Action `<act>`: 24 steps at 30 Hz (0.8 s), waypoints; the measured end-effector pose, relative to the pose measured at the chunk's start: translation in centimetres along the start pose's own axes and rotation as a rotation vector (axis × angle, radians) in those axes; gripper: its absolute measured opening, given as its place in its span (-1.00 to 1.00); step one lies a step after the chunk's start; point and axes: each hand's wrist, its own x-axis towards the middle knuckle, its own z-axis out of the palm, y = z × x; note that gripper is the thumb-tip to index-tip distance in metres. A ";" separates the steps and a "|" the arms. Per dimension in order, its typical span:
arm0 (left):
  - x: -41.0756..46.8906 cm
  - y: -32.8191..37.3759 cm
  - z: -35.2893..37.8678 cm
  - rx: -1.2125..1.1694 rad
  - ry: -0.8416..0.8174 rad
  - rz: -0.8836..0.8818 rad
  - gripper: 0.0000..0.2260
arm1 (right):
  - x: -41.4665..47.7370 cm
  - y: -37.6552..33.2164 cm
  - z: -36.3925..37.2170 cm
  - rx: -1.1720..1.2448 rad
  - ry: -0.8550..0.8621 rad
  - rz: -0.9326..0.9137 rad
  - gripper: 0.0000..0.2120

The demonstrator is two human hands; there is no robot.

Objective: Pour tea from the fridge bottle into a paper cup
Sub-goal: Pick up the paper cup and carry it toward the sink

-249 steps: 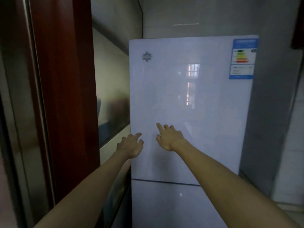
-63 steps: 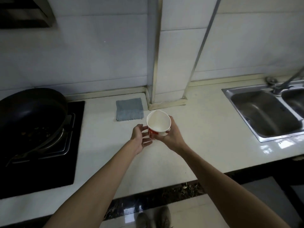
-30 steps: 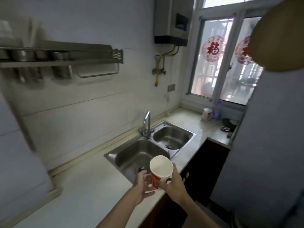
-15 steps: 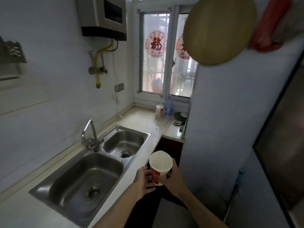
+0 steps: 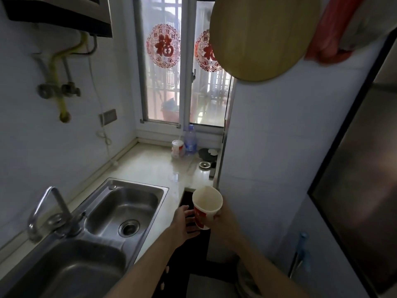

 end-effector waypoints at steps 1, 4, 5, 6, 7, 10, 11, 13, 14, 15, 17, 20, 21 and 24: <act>0.8 0.6 0.0 0.004 -0.005 0.002 -0.57 | 1.0 0.3 0.1 -0.001 0.010 -0.001 -0.42; 3.3 2.3 -0.2 0.014 -0.016 0.007 -0.58 | 3.6 1.2 0.5 -0.023 0.007 0.007 -0.45; 4.1 2.8 -0.2 0.016 -0.014 0.008 -0.58 | 4.4 1.3 0.6 -0.023 0.008 0.010 -0.46; 4.9 3.2 -0.1 0.016 -0.010 0.007 -0.59 | 5.3 1.8 0.8 -0.034 0.000 0.007 -0.47; 5.7 3.5 -0.1 0.015 -0.003 0.007 -0.59 | 6.0 2.1 0.9 -0.040 0.002 0.011 -0.46; 8.1 4.8 0.3 0.002 0.011 0.010 -0.61 | 8.9 3.3 1.0 -0.036 -0.021 0.006 -0.43; 8.9 5.3 0.4 -0.001 0.020 0.016 -0.62 | 9.9 3.6 1.0 -0.033 -0.025 -0.002 -0.43; 10.3 6.6 0.9 -0.010 0.042 0.026 -0.65 | 12.0 4.2 1.0 -0.025 -0.040 -0.010 -0.41; 11.1 7.2 1.2 -0.012 0.053 0.030 -0.66 | 13.1 4.5 0.9 -0.017 -0.052 -0.015 -0.40; 11.9 7.9 1.5 -0.013 0.063 0.034 -0.68 | 14.3 4.7 0.8 -0.009 -0.069 -0.018 -0.40; 13.7 9.3 2.0 -0.022 0.084 0.049 -0.68 | 16.7 5.2 0.6 -0.002 -0.096 -0.018 -0.41; 16.4 11.3 2.8 -0.035 0.122 0.063 -0.68 | 19.9 5.4 0.2 0.048 -0.124 -0.023 -0.38; 17.3 11.9 3.1 -0.036 0.128 0.060 -0.68 | 20.8 5.5 0.2 0.061 -0.136 -0.030 -0.34; 19.6 13.3 3.4 -0.028 0.134 0.059 -0.69 | 23.7 6.3 0.4 0.064 -0.148 -0.047 -0.25</act>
